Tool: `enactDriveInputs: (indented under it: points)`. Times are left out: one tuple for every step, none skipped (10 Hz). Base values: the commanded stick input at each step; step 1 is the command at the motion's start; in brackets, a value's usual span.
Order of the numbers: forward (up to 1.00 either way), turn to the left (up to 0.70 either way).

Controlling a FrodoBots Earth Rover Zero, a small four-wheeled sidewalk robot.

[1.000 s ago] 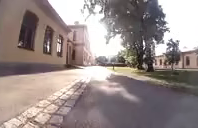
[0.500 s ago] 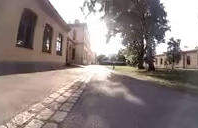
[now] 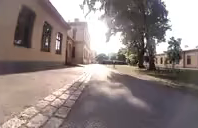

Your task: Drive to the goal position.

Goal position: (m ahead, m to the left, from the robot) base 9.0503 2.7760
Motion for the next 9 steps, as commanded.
enactDriveInputs:
  points:
    - [0.44, 0.02]
    - [0.44, 0.02]
    - [0.44, 0.02]
    - [0.44, 0.02]
    - [0.44, 0.02]
    - [0.44, 0.02]
    - [0.44, 0.02]
    - [0.44, 0.02]
    - [0.44, 0.02]
